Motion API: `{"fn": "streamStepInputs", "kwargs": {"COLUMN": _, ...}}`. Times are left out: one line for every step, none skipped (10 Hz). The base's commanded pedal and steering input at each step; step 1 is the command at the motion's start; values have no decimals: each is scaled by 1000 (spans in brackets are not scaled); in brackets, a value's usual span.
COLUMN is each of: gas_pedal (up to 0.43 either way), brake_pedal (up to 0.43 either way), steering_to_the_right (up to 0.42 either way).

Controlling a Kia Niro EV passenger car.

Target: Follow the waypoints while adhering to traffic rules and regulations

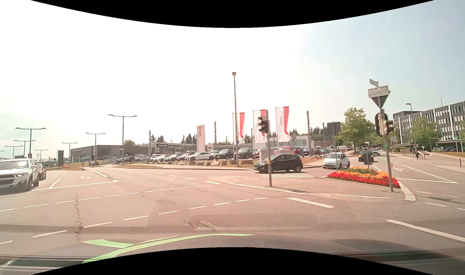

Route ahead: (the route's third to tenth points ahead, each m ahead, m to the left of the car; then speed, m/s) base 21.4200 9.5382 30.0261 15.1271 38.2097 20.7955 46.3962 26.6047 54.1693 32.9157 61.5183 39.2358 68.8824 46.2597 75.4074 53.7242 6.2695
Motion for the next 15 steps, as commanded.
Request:
{"fn": "streamStepInputs", "kwargs": {"gas_pedal": 98, "brake_pedal": 0, "steering_to_the_right": -179}}
{"fn": "streamStepInputs", "kwargs": {"gas_pedal": 118, "brake_pedal": 0, "steering_to_the_right": -179}}
{"fn": "streamStepInputs", "kwargs": {"gas_pedal": 130, "brake_pedal": 0, "steering_to_the_right": -179}}
{"fn": "streamStepInputs", "kwargs": {"gas_pedal": 130, "brake_pedal": 0, "steering_to_the_right": -179}}
{"fn": "streamStepInputs", "kwargs": {"gas_pedal": 138, "brake_pedal": 0, "steering_to_the_right": -179}}
{"fn": "streamStepInputs", "kwargs": {"gas_pedal": 150, "brake_pedal": 0, "steering_to_the_right": -179}}
{"fn": "streamStepInputs", "kwargs": {"gas_pedal": 157, "brake_pedal": 0, "steering_to_the_right": -179}}
{"fn": "streamStepInputs", "kwargs": {"gas_pedal": 169, "brake_pedal": 0, "steering_to_the_right": -178}}
{"fn": "streamStepInputs", "kwargs": {"gas_pedal": 177, "brake_pedal": 0, "steering_to_the_right": -175}}
{"fn": "streamStepInputs", "kwargs": {"gas_pedal": 177, "brake_pedal": 0, "steering_to_the_right": -173}}
{"fn": "streamStepInputs", "kwargs": {"gas_pedal": 189, "brake_pedal": 0, "steering_to_the_right": -171}}
{"fn": "streamStepInputs", "kwargs": {"gas_pedal": 189, "brake_pedal": 0, "steering_to_the_right": -170}}
{"fn": "streamStepInputs", "kwargs": {"gas_pedal": 197, "brake_pedal": 0, "steering_to_the_right": -165}}
{"fn": "streamStepInputs", "kwargs": {"gas_pedal": 197, "brake_pedal": 0, "steering_to_the_right": -158}}
{"fn": "streamStepInputs", "kwargs": {"gas_pedal": 197, "brake_pedal": 0, "steering_to_the_right": -151}}
